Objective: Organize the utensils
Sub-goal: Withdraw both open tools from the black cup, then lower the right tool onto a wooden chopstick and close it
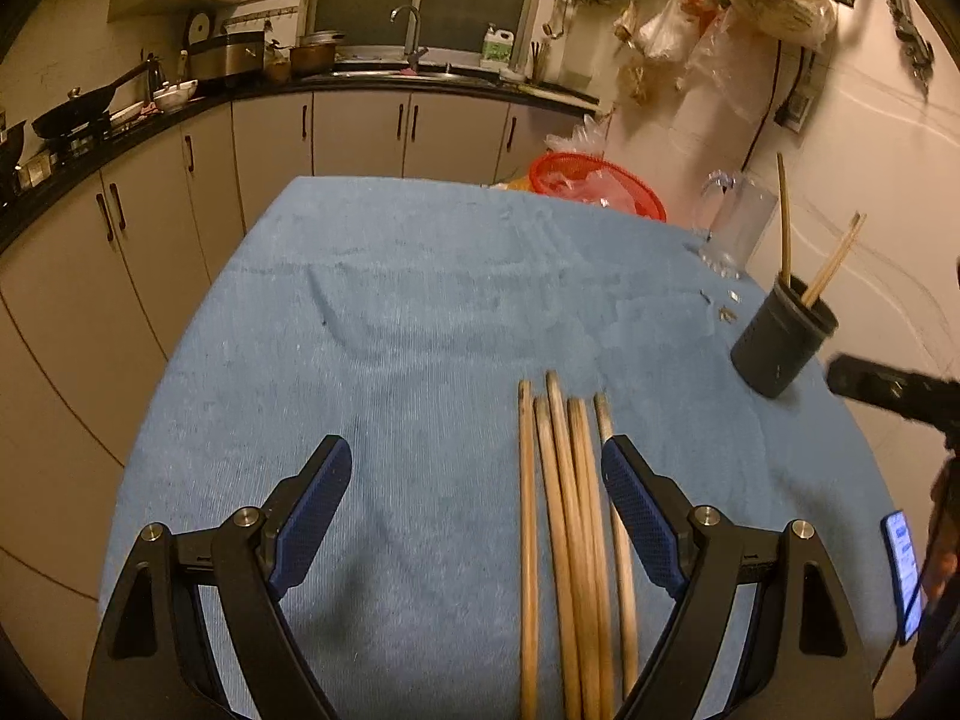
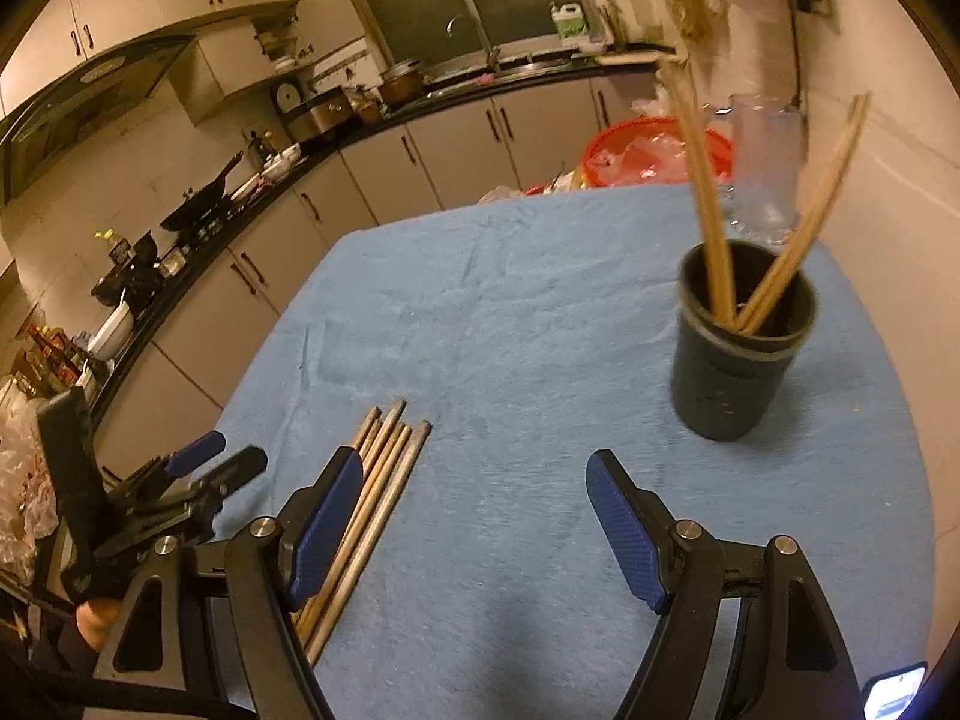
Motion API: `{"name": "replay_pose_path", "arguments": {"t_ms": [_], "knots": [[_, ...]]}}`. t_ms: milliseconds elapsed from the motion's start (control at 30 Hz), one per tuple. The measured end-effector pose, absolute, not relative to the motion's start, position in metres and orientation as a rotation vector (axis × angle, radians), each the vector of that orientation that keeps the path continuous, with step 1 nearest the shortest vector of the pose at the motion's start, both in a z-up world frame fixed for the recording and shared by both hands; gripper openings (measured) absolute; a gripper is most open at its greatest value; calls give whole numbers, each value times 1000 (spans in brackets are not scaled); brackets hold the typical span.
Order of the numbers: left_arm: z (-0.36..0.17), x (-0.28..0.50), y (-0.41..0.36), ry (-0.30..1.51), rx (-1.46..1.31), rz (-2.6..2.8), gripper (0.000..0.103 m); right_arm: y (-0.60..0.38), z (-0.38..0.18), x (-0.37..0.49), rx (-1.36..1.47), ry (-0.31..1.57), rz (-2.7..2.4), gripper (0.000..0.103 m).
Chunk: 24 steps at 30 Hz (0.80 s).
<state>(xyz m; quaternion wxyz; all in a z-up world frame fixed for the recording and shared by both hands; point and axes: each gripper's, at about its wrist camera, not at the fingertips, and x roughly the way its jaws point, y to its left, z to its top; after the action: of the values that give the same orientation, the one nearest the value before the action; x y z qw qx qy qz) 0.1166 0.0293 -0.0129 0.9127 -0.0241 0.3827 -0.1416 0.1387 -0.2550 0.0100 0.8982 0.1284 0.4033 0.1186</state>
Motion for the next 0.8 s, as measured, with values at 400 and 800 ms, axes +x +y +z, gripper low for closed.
{"name": "replay_pose_path", "arguments": {"t_ms": [400, 800], "knots": [[-26, 108, 47, 833, -39, -313, 84, -210, -57, 188, 262, 1056, 345, 39], [-31, 141, 58, 839, -146, -353, 84, -193, -70, 216, 328, 1171, 381, 25]]}}
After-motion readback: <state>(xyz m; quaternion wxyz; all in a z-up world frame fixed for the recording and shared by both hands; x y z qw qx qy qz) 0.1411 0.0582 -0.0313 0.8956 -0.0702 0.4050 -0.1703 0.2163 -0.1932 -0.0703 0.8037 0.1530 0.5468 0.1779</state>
